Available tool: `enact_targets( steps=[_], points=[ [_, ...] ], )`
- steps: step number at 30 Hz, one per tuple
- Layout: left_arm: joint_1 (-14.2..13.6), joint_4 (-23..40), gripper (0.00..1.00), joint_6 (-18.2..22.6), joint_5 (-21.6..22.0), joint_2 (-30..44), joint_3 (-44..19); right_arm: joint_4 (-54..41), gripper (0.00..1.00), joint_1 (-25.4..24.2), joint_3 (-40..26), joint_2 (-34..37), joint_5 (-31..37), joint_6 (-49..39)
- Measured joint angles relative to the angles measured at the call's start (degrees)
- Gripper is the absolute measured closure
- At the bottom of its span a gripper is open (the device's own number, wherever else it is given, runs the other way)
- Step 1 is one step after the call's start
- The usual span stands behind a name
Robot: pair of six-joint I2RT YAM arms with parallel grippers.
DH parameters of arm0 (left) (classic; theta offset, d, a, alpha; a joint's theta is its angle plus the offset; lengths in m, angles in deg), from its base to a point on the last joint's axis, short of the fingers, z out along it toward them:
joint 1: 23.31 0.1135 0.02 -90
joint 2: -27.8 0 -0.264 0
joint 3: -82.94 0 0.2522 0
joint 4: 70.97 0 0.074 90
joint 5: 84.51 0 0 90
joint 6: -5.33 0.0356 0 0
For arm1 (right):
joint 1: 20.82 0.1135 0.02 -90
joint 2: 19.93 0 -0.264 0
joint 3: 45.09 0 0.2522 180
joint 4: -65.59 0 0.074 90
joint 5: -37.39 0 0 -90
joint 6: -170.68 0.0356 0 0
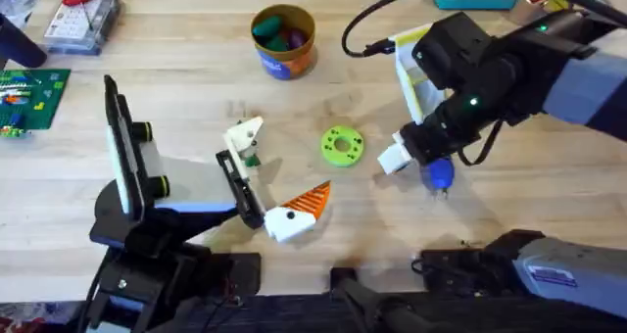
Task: Pick up the gripper from the table and insert it into the empty holder that is missing its gripper. Then pick up a screw, insert it into the mounting hole, and use the screwdriver to tighten it. Finally, clean up the table by picking up the vegetable and placing it into the bucket.
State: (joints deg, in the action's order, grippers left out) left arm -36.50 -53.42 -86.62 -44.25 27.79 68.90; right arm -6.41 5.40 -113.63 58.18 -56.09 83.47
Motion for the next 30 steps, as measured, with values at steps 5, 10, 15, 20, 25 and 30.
enact_targets(
  steps=[5,10,15,20,25,30],
  points=[
    [0.0,0.0,0.006,0.0,0.0,0.0,0.0,0.6,0.767,0.0,0.0,0.0,0.0,0.2],
    [0.0,0.0,0.006,0.0,0.0,0.0,0.0,0.8,0.991,-0.1,0.0,0.0,0.0,0.4],
    [0.0,0.0,0.006,0.0,0.0,0.0,0.0,0.8,0.993,-0.1,0.0,0.0,0.0,0.4],
    [0.0,0.0,0.006,0.0,0.0,0.0,0.0,0.8,0.993,-0.1,0.0,0.0,0.0,0.4],
    [0.0,0.0,0.006,0.0,0.0,0.0,0.0,0.8,0.993,-0.1,0.0,0.0,0.0,0.4],
    [0.0,0.0,0.006,0.0,0.0,0.0,0.0,-2.3,0.993,-0.1,-0.9,-0.9,0.0,1.0]
  ],
)
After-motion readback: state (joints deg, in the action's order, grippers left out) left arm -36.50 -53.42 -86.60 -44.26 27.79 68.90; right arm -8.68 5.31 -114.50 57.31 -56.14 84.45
